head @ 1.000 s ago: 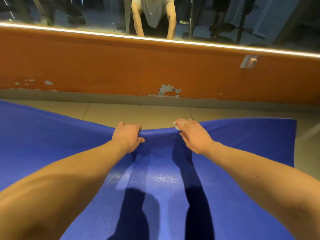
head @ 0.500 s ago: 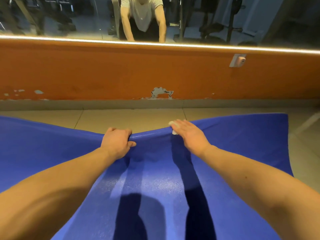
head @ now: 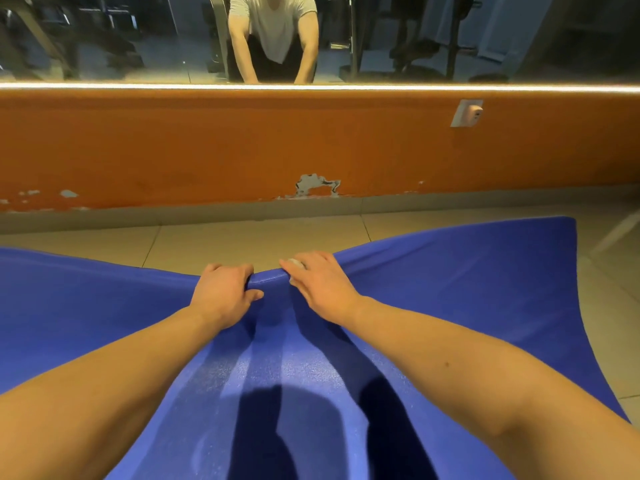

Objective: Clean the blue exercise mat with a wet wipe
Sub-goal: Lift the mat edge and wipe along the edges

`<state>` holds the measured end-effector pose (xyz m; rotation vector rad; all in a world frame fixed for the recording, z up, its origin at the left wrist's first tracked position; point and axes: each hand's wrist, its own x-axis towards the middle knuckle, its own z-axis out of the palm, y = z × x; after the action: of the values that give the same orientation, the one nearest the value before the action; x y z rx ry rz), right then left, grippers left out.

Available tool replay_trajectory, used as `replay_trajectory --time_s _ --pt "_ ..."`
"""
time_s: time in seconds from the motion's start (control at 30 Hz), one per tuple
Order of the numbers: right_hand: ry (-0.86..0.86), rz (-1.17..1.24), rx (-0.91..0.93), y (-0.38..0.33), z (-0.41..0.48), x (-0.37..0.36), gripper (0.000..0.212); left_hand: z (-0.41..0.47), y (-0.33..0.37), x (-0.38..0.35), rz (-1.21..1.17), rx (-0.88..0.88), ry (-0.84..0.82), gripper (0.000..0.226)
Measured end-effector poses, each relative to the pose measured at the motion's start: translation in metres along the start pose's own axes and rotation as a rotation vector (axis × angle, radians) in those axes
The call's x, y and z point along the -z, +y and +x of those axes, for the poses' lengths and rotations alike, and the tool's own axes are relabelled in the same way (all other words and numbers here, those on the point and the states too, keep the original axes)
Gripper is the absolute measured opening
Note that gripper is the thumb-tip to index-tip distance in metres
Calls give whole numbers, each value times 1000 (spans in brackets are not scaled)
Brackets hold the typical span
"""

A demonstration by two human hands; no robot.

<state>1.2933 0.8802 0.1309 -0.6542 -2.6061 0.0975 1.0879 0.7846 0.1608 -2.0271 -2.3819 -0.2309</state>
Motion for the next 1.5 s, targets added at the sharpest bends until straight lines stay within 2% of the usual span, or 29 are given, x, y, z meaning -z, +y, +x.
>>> replay_trajectory --time_s 0.3,0.4,0.5,0.63,0.7,0.83,0.97,1.13,1.27,1.37,1.43,1.5 --pt "-62 -55 29 22 -2 -11 48 1 4 -2 -8 1 -7 31" --pt "-46 -43 80 37 -12 -4 60 0 2 -1 -12 0 -12 32" --pt "-34 -94 27 63 -26 19 70 0 1 -1 5 0 -17 33" --pt "-55 -199 -198 120 -51 49 37 4 3 -2 -4 -3 -12 34" --pt "-45 -170 -285 130 -59 50 37 4 7 -3 3 -5 -15 34" --pt "5 3 -206 100 -51 38 18 5 13 -7 5 -6 -24 34" --pt "-12 47 -76 79 -36 31 15 8 4 -7 -8 6 -24 32" --pt "-12 -80 -14 100 -34 33 56 13 -11 -10 -9 -10 -29 34" --pt "-14 -171 -157 141 -47 49 68 17 -6 -9 9 -29 -26 35" --pt "-70 -138 -322 164 -55 61 49 19 -1 -8 31 -13 -31 35" --pt "-101 -53 -349 161 -58 67 33 19 1 -8 62 -1 -34 34" --pt "-85 16 -343 155 -62 72 27 21 6 -9 96 22 -37 34"
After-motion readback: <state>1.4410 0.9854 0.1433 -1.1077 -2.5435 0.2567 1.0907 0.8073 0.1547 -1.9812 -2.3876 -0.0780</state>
